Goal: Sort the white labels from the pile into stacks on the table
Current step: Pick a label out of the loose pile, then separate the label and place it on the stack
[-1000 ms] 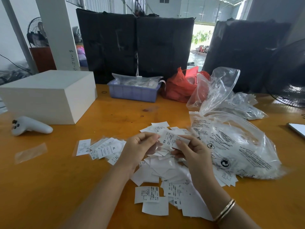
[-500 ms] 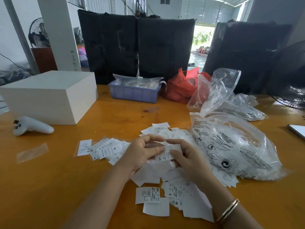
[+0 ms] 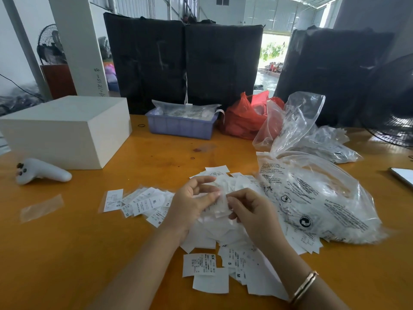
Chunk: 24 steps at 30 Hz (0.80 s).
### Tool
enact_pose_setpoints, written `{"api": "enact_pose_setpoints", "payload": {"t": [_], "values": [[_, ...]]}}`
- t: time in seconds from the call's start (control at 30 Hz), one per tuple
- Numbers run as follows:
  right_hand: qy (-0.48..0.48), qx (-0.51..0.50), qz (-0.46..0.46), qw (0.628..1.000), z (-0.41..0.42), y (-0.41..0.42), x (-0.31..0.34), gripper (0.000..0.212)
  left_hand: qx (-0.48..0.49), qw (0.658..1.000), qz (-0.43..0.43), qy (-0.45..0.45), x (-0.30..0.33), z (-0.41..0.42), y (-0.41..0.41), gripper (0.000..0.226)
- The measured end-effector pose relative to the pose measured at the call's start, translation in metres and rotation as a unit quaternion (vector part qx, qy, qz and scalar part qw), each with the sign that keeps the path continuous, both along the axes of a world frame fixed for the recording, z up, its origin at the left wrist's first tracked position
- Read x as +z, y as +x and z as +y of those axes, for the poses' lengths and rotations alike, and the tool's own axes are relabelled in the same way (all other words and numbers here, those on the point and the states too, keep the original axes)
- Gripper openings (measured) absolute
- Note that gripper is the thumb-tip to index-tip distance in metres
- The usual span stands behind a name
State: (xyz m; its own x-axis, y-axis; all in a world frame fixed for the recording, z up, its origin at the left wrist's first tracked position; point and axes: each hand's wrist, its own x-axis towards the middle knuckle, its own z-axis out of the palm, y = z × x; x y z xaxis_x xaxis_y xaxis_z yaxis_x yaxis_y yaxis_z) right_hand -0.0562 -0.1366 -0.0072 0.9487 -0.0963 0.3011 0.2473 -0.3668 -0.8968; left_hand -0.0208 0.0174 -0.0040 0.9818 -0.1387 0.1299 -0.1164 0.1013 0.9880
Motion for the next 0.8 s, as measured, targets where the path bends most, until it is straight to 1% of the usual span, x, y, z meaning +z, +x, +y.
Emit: {"api": "enact_pose_setpoints", "payload": {"t": [0.07, 0.1, 0.13, 0.2, 0.27, 0.3, 0.33, 0.4, 0.47, 0.53, 0.57, 0.6, 0.63, 0.67, 0.7, 0.73, 0.77, 0.8], "values": [[-0.093, -0.028, -0.054, 0.994, -0.006, 0.000, 0.001, 0.013, 0.049, 0.999, 0.001, 0.010, 0.001, 0.005, 0.004, 0.026], [-0.163, -0.034, -0.083, 0.983, -0.010, 0.001, 0.002, 0.009, 0.090, 0.995, -0.012, 0.042, 0.001, 0.010, 0.007, 0.024], [-0.245, -0.029, -0.095, 0.964, -0.013, 0.002, 0.003, 0.009, 0.135, 0.986, -0.034, 0.095, 0.001, 0.015, 0.010, 0.022], [-0.393, -0.005, -0.056, 0.918, -0.018, 0.003, 0.003, 0.030, 0.206, 0.947, -0.090, 0.230, -0.002, 0.024, 0.015, 0.023], [-0.472, 0.013, -0.010, 0.881, -0.019, 0.003, 0.002, 0.051, 0.234, 0.904, -0.132, 0.332, -0.007, 0.028, 0.018, 0.027], [-0.487, 0.018, -0.001, 0.873, -0.019, 0.003, 0.000, 0.057, 0.238, 0.888, -0.140, 0.368, -0.009, 0.029, 0.018, 0.029], [-0.491, 0.018, -0.002, 0.871, -0.019, 0.003, -0.001, 0.057, 0.239, 0.874, -0.144, 0.399, -0.011, 0.029, 0.018, 0.032], [-0.484, 0.011, -0.010, 0.875, -0.019, 0.002, -0.001, 0.044, 0.239, 0.843, -0.147, 0.459, -0.013, 0.029, 0.017, 0.035], [-0.485, 0.005, -0.022, 0.874, -0.020, 0.002, 0.001, 0.026, 0.245, 0.801, -0.147, 0.526, -0.014, 0.031, 0.017, 0.036], [-0.480, 0.001, -0.032, 0.877, -0.021, 0.002, 0.001, 0.018, 0.251, 0.764, -0.131, 0.580, -0.013, 0.033, 0.018, 0.039], [-0.463, -0.004, -0.043, 0.885, -0.020, 0.002, 0.001, 0.016, 0.255, 0.751, -0.126, 0.596, -0.012, 0.032, 0.017, 0.039], [-0.426, -0.014, -0.055, 0.903, -0.019, 0.002, 0.001, 0.014, 0.261, 0.745, -0.133, 0.600, -0.010, 0.031, 0.016, 0.038], [-0.359, -0.024, -0.060, 0.931, -0.016, 0.001, 0.002, 0.012, 0.267, 0.748, -0.161, 0.586, -0.009, 0.030, 0.015, 0.035], [-0.258, -0.032, -0.045, 0.965, -0.012, 0.000, 0.005, 0.013, 0.268, 0.765, -0.206, 0.549, -0.008, 0.027, 0.015, 0.030], [-0.132, -0.031, -0.013, 0.991, -0.007, -0.002, 0.008, 0.014, 0.247, 0.802, -0.245, 0.486, -0.007, 0.025, 0.013, 0.025], [-0.005, -0.025, 0.021, 0.999, -0.004, -0.004, 0.011, 0.015, 0.190, 0.859, -0.252, 0.403, -0.004, 0.022, 0.010, 0.023], [0.089, -0.021, 0.052, 0.994, 0.000, -0.005, 0.013, 0.016, 0.104, 0.919, -0.222, 0.310, 0.000, 0.018, 0.005, 0.027], [0.151, -0.018, 0.076, 0.985, 0.001, -0.006, 0.013, 0.017, 0.005, 0.960, -0.172, 0.222, 0.004, 0.014, -0.001, 0.037]]}}
